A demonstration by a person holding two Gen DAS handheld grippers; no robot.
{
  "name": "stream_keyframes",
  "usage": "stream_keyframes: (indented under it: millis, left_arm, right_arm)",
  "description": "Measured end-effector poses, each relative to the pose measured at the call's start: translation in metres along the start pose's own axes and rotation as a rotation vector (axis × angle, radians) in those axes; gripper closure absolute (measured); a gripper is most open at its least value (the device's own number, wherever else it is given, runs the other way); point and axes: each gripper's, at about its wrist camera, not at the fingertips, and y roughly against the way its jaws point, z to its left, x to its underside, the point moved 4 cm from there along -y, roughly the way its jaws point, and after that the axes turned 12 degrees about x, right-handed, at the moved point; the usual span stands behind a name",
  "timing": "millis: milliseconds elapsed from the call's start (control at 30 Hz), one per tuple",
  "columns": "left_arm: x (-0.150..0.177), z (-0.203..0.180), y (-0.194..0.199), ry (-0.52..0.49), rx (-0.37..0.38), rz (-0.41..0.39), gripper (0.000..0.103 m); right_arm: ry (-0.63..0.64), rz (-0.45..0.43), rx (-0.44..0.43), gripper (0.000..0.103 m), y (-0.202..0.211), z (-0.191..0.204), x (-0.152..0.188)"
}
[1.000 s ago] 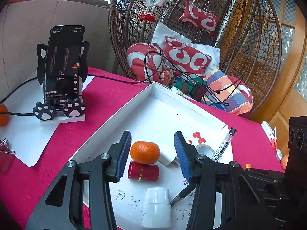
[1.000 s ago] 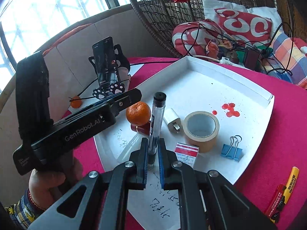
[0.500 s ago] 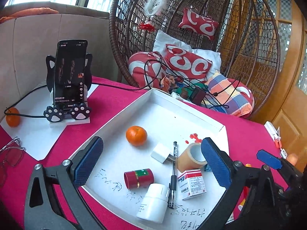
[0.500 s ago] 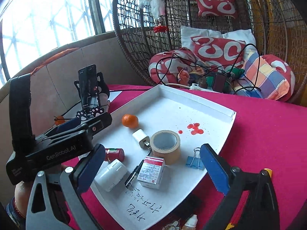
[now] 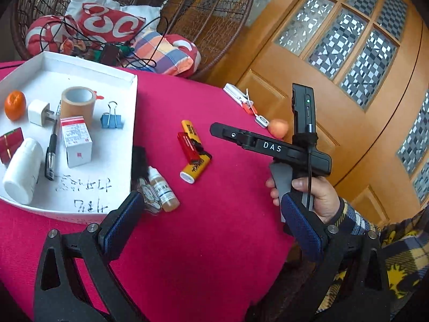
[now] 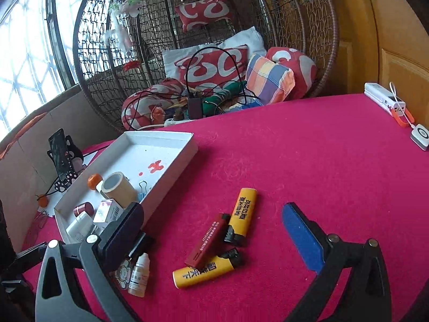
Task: Organize rigid objects
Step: 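Withdraw both open tools from the tray back over the table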
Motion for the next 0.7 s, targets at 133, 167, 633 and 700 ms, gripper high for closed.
stream_keyframes:
  millis: [133, 167, 633, 700]
  left_arm:
    - [0.015, -0.004, -0.029, 0.016, 0.027, 0.119, 0.001]
    - [0.018, -0.005, -0.035, 0.021, 0.041, 0.138, 0.001]
    - [0.016, 0.031, -0.037, 0.083, -0.183, 0.110, 0.001]
    - [0.016, 0.027, -0.042, 0.051, -0.203, 0.126, 0.001]
  right_arm:
    - [0.038, 0.057, 0.084, 0.000, -0.010, -0.012, 0.026]
    - [0.029, 0.077, 0.071, 0.000, -0.013, -0.013, 0.031]
    - [0.264, 0.147, -0.044, 0.000, -0.041, 0.024, 0.037]
    - [0.281, 0.145, -0.056, 0.001, -0.041, 0.026, 0.037]
